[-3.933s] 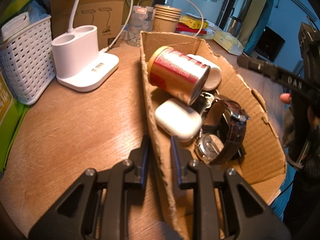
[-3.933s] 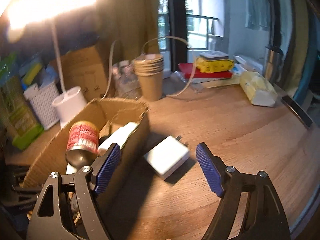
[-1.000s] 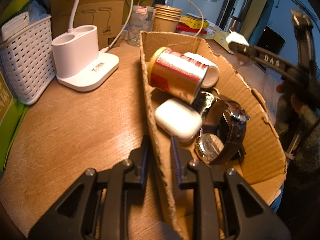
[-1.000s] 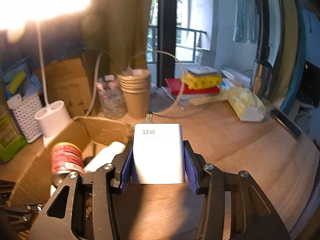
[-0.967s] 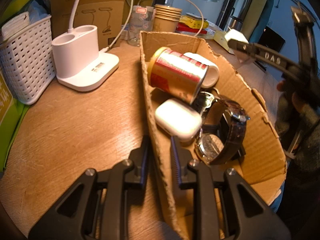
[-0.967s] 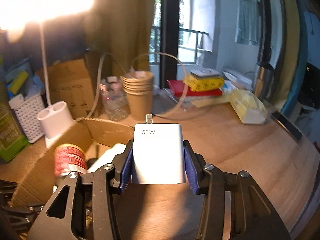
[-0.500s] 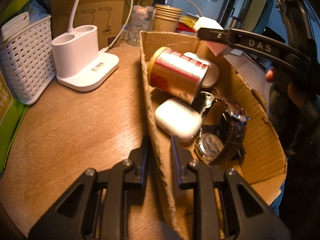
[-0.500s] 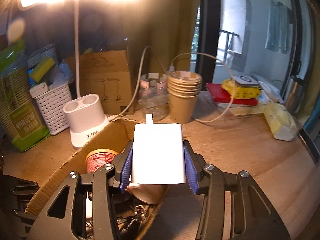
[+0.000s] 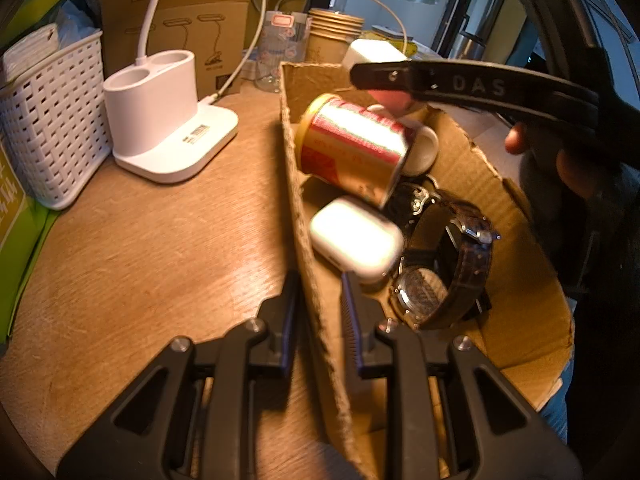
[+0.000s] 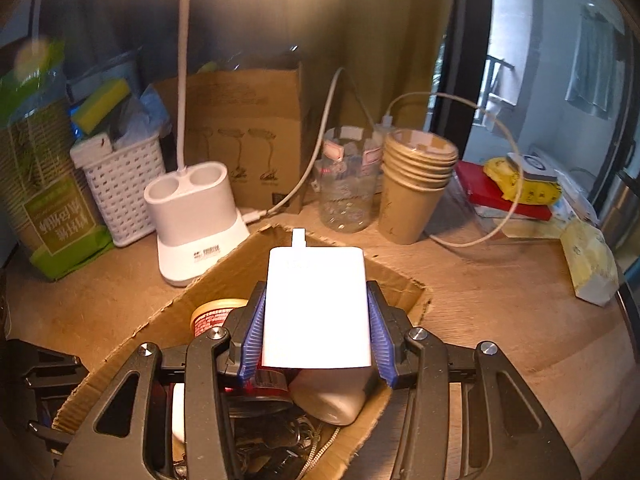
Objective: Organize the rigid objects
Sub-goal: 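Carry the charger into the box beside the can and open the right gripper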
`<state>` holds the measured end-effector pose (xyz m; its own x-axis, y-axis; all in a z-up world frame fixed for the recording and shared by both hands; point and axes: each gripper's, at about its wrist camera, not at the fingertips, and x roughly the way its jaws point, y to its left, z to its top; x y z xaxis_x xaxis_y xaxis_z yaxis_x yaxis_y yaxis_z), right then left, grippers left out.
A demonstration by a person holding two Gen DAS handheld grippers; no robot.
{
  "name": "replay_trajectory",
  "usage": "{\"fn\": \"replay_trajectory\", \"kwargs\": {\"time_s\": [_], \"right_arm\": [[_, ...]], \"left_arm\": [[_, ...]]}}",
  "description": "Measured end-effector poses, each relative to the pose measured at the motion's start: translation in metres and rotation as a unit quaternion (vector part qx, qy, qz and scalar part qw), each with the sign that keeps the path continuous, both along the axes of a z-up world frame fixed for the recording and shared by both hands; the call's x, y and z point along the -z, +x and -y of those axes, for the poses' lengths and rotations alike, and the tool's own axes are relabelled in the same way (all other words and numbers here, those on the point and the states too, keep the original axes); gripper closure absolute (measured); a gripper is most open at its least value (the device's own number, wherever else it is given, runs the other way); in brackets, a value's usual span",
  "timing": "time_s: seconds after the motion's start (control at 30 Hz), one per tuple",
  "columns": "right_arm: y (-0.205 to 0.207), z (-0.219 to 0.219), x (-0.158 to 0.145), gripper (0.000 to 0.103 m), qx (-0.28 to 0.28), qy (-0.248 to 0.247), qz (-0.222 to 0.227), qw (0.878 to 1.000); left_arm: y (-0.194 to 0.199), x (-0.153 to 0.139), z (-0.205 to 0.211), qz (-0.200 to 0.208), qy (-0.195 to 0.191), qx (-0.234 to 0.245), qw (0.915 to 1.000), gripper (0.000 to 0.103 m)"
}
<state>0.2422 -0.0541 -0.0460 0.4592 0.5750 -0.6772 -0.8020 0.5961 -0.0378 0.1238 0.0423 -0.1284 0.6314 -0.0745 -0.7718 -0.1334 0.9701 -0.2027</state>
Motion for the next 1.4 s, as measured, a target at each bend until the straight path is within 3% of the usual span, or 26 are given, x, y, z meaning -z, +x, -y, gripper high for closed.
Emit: {"fn": "replay_trajectory", "kwargs": {"time_s": [0.17, 0.73, 1.03, 1.17, 1.4], "right_arm": [[0.001, -0.009, 0.006, 0.054, -0.006, -0.029, 0.001, 1.0], [0.012, -0.014, 0.014, 0.054, -0.008, -0.04, -0.035, 0.999], [0.016, -0.011, 0.016, 0.054, -0.006, -0.032, -0.055, 0.998], [0.016, -0.009, 0.012, 0.045, -0.008, -0.018, -0.058, 0.998], [0.013, -0.005, 0.008, 0.044, -0.003, -0.009, -0.053, 0.999]], "left_arm": [[0.001, 0.0, 0.0, 0.0, 0.0, 0.0, 1.0, 0.08], [0.001, 0.0, 0.0, 0.0, 0.001, 0.0, 1.0, 0.08], [0.001, 0.0, 0.0, 0.0, 0.001, 0.0, 1.0, 0.08], [0.001, 0.0, 0.0, -0.001, -0.001, 0.0, 1.0, 0.08], [0.001, 0.0, 0.001, -0.001, -0.001, 0.0, 1.0, 0.08]]}}
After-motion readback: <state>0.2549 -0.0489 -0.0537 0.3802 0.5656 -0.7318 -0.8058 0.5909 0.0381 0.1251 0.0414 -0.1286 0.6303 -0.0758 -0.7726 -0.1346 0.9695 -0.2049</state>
